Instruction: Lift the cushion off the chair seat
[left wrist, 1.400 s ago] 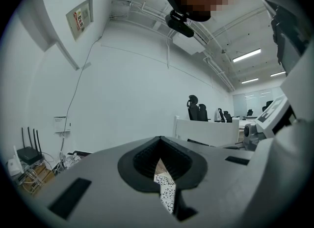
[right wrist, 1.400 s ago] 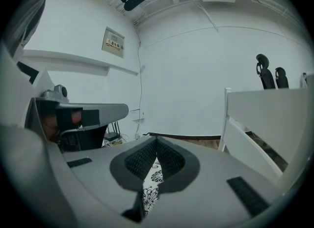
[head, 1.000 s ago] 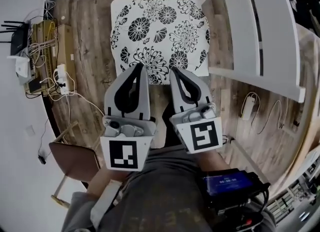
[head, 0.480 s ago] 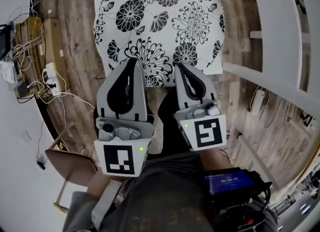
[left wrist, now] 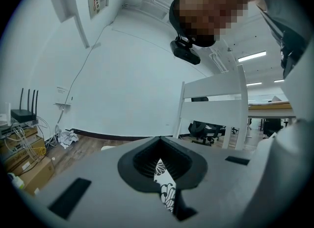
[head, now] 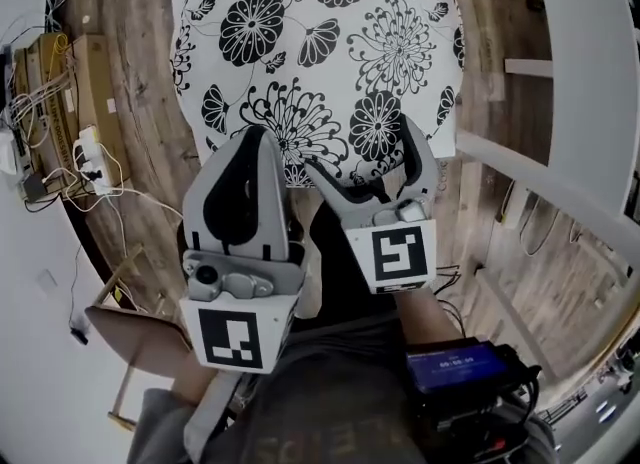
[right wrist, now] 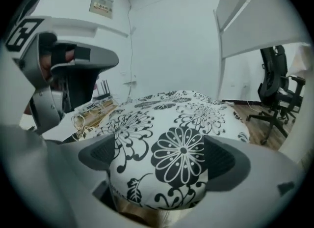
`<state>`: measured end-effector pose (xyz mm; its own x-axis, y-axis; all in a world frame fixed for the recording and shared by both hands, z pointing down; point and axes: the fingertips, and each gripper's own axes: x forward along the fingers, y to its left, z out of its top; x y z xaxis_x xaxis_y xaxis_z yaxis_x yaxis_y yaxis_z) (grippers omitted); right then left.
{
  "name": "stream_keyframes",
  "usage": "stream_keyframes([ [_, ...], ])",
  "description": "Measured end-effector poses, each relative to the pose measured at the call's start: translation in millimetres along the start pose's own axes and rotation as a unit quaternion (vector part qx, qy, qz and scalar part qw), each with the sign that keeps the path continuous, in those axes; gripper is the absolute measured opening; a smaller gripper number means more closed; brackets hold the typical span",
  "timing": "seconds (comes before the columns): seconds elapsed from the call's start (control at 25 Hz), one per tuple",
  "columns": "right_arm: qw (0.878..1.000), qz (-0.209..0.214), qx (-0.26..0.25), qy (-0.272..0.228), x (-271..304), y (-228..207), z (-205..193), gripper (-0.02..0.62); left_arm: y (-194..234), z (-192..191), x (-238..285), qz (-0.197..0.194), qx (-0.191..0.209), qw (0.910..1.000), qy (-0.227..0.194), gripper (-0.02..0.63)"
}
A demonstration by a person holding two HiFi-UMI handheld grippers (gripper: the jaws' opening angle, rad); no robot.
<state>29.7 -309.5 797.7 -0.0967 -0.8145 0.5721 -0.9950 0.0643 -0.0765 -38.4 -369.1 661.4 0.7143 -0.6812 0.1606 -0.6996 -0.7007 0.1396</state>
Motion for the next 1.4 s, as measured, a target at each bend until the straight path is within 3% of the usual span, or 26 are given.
stream_keyframes([
  [0.08, 0.999, 0.011, -0.018, 0.031, 11.1, 8.8, -15.6, 0.569, 6.1, -2.9, 0.9, 0.001, -0.001, 1.0000, 0.001, 0.006],
  [0.28, 0.997, -0.004, -0.020, 0.076, 22.0, 15.1, -39.4, 0.563, 18.4, -9.7, 0.8, 0.003, -0.007, 0.9999, 0.007, 0.006],
  [0.32, 0.997, -0.009, -0.016, 0.077, 21.2, 11.9, -37.1, 0.524, 19.2, -7.9, 2.4, 0.004, -0.007, 0.9999, 0.007, 0.006],
  [0.4, 0.997, -0.022, -0.015, 0.072, 18.5, 2.6, -30.1, 0.235, 20.5, -3.1, 6.7, 0.008, -0.008, 0.9999, 0.007, 0.006],
  [0.44, 0.997, -0.025, -0.015, 0.070, 17.5, -1.8, -27.6, 0.144, 20.6, -1.3, 8.8, 0.010, -0.009, 0.9999, 0.008, 0.006],
  [0.56, 0.997, -0.026, -0.010, 0.069, 13.5, -10.3, -22.3, 0.067, 18.7, 1.0, 11.0, 0.012, -0.011, 0.9998, 0.013, 0.006],
  [0.88, 0.998, -0.030, -0.006, 0.050, 1.9, -13.5, -3.4, 0.029, 13.4, 17.1, 5.6, 0.016, 0.018, 0.9997, 0.007, 0.006],
  [1.4, 0.999, -0.034, 0.015, -0.034, -31.5, -23.9, 60.8, 0.026, -7.1, 62.4, -9.0, 0.020, 0.068, 0.9973, -0.017, 0.006],
])
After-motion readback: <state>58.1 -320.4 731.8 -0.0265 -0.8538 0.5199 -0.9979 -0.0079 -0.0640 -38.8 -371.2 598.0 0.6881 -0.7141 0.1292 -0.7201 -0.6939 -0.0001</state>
